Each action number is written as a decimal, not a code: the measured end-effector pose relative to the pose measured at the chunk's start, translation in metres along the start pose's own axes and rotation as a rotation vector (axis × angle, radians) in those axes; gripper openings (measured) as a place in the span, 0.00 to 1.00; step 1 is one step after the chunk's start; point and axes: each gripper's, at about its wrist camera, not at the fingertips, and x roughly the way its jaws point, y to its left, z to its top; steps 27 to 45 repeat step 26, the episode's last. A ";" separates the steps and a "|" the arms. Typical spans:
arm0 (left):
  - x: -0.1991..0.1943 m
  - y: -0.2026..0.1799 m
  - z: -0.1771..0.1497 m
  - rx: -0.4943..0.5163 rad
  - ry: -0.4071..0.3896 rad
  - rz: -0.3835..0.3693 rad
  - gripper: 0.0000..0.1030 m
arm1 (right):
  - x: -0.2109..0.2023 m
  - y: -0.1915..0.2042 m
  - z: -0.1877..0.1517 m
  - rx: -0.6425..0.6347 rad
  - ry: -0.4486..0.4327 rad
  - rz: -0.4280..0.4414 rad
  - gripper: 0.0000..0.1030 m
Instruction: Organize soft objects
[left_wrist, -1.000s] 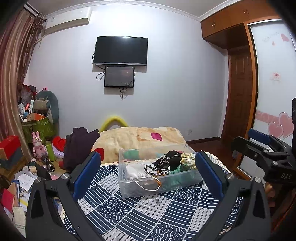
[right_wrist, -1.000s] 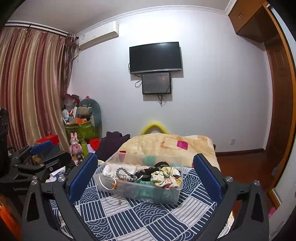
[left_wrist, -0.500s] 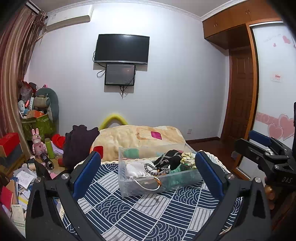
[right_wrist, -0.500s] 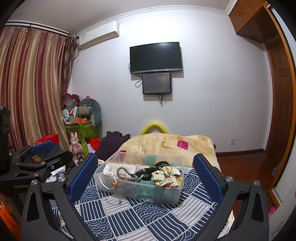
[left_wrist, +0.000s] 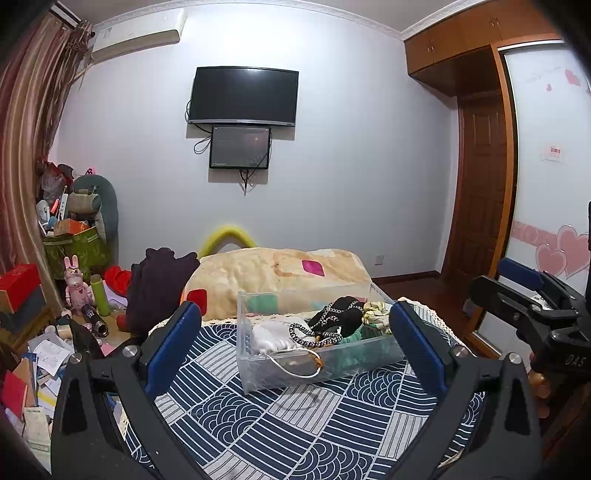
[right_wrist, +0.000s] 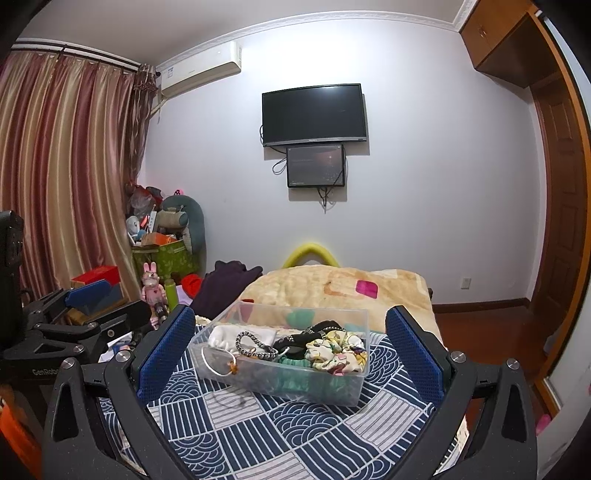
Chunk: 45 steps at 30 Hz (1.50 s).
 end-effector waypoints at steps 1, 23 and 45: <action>0.000 0.000 0.000 0.000 0.000 0.000 1.00 | 0.000 0.000 0.000 0.000 0.000 -0.001 1.00; -0.004 -0.007 0.000 0.017 -0.001 -0.036 1.00 | -0.001 0.001 0.000 0.002 0.004 0.001 1.00; -0.004 -0.007 0.000 0.014 0.005 -0.038 1.00 | -0.001 0.001 0.000 0.002 0.005 0.001 1.00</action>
